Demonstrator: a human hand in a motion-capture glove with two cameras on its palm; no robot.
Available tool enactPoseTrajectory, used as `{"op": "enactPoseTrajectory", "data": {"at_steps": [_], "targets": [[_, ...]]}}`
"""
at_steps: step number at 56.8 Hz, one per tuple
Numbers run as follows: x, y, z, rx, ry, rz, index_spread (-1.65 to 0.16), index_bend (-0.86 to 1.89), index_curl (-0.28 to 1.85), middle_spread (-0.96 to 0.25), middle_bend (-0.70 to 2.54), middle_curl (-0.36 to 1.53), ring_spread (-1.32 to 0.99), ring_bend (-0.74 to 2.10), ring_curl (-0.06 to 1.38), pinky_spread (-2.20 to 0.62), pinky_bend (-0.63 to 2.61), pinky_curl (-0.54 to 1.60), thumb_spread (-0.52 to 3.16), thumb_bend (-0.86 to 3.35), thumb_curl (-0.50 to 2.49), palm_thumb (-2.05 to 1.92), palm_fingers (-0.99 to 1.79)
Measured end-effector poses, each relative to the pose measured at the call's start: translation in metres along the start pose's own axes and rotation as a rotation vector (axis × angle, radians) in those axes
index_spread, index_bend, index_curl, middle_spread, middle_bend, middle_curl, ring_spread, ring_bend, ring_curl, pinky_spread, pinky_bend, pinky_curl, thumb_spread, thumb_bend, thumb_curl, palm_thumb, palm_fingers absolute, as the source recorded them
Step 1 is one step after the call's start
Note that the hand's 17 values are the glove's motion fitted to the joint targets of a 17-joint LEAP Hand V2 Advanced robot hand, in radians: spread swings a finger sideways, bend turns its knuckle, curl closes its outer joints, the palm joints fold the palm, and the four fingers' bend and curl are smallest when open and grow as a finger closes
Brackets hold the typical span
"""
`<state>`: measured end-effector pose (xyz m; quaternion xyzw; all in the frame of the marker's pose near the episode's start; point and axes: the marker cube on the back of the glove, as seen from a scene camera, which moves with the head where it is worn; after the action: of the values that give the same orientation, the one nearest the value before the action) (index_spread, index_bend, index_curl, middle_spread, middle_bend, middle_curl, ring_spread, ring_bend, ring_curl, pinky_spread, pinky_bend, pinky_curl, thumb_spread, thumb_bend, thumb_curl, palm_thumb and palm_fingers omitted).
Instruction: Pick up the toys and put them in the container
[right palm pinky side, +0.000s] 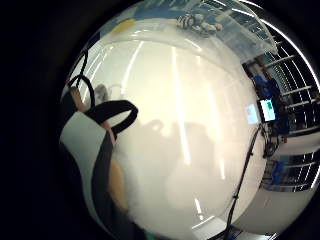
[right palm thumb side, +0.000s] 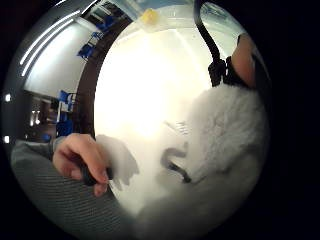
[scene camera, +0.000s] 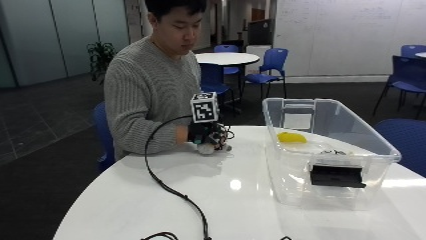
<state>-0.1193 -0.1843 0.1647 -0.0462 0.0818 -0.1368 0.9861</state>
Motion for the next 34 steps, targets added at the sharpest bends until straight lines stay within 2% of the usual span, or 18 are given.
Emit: {"op": "enactPoseTrajectory", "data": {"at_steps": [5, 8, 10, 12, 15, 16, 20, 30, 34], "targets": [[-0.005, -0.017, -0.021, 0.006, 0.055, -0.041, -0.34, 0.44, 0.42, -0.30, 0.76, 0.74, -0.47, 1.08, 0.54, -0.43, 0.92, 0.38, 0.73, 0.08, 0.78, 0.64, 1.00], [0.015, -0.037, -0.055, 0.052, 0.146, -0.104, -0.34, 0.45, 0.44, -0.29, 0.76, 0.76, -0.47, 1.08, 0.54, -0.43, 0.92, 0.38, 0.69, 0.07, 0.81, 0.63, 0.99], [0.025, -0.053, -0.088, 0.088, 0.115, -0.144, -0.34, 0.45, 0.46, -0.29, 0.76, 0.77, -0.48, 1.09, 0.55, -0.43, 0.92, 0.39, 0.67, 0.06, 0.83, 0.64, 0.99], [0.036, -0.070, -0.118, 0.125, 0.095, -0.124, -0.33, 0.45, 0.47, -0.29, 0.76, 0.78, -0.48, 1.09, 0.55, -0.43, 0.92, 0.39, 0.65, 0.06, 0.84, 0.64, 0.98], [0.053, -0.094, -0.148, 0.179, 0.154, 0.023, -0.33, 0.46, 0.49, -0.29, 0.76, 0.79, -0.48, 1.09, 0.56, -0.43, 0.92, 0.40, 0.62, 0.06, 0.87, 0.64, 0.98], [0.056, -0.101, -0.158, 0.195, 0.156, 0.031, -0.33, 0.46, 0.50, -0.29, 0.76, 0.80, -0.48, 1.09, 0.56, -0.43, 0.92, 0.40, 0.61, 0.05, 0.87, 0.63, 0.98], [0.056, -0.118, -0.191, 0.232, 0.076, -0.083, -0.33, 0.45, 0.53, -0.29, 0.76, 0.81, -0.48, 1.09, 0.57, -0.43, 0.93, 0.41, 0.59, 0.05, 0.90, 0.63, 0.97], [0.065, -0.155, -0.218, 0.244, 0.056, 0.039, -0.33, 0.44, 0.60, -0.29, 0.76, 0.86, -0.49, 1.09, 0.59, -0.43, 0.93, 0.43, 0.54, 0.03, 0.96, 0.63, 0.96], [0.066, -0.161, -0.214, 0.227, 0.060, -0.026, -0.33, 0.43, 0.63, -0.29, 0.75, 0.87, -0.49, 1.09, 0.59, -0.43, 0.94, 0.43, 0.52, 0.02, 0.99, 0.63, 0.96]]}}
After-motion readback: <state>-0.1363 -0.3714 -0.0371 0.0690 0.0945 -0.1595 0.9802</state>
